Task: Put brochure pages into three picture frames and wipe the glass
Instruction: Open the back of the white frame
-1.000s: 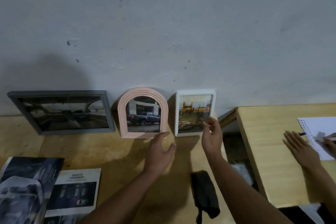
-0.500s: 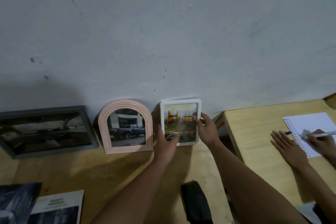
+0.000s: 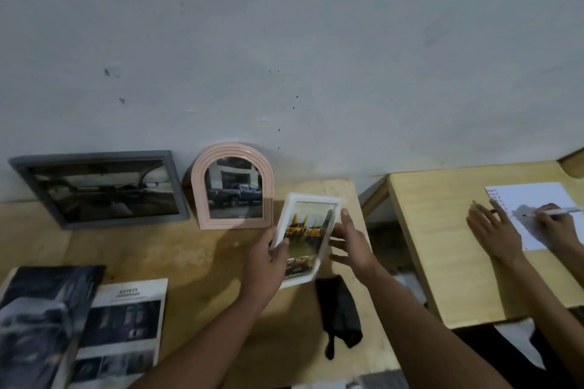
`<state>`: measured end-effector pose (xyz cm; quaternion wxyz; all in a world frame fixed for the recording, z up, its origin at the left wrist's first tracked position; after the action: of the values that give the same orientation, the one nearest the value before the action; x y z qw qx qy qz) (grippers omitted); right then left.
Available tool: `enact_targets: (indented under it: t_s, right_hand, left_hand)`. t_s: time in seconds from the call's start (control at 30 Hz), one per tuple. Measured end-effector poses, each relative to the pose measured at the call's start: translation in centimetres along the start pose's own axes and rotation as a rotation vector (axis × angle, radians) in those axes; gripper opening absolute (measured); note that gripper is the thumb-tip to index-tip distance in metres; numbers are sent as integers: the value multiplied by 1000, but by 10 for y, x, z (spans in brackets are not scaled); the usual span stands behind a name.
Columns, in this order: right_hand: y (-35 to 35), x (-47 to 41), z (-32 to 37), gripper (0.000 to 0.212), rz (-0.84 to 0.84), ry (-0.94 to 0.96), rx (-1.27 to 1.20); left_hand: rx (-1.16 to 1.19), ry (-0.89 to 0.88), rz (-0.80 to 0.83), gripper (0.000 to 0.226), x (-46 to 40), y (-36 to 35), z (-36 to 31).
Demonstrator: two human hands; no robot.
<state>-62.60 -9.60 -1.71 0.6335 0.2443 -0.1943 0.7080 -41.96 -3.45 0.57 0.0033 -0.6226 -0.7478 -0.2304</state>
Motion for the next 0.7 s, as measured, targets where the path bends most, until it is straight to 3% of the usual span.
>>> enact_targets:
  t_s: [0.13,0.3,0.37,0.47,0.7]
  right_hand:
    - [-20,11,4,80,60,11,99]
    - [-53,25,9,55,-18,108,133]
    - [-63,32,5,39,1,157,195]
    - [-69,39,-12,34,13,200,248]
    - [-69,53,-60,22,93,204,549]
  left_hand:
    - [-175,-126,-76,32,34,34,0]
    - [-686,-416,-155,38,55,72,41]
    - [-863,-437,-87,44,62,81,58]
    - [-1036,-450,48,45,74,85,86]
    - [-1133,-513,183,46,97,66,143]
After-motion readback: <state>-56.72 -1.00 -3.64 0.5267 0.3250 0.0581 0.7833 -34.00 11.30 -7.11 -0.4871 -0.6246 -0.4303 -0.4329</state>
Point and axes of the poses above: each hand's wrist, its own x-axis away from the middle knuckle, its own y-axis out of the back of the hand, z = x × y, the point moved 1 cm from there along -x, towards the middle knuckle, and after that the axes turned 2 degrees about y, right-handed, at the moved point
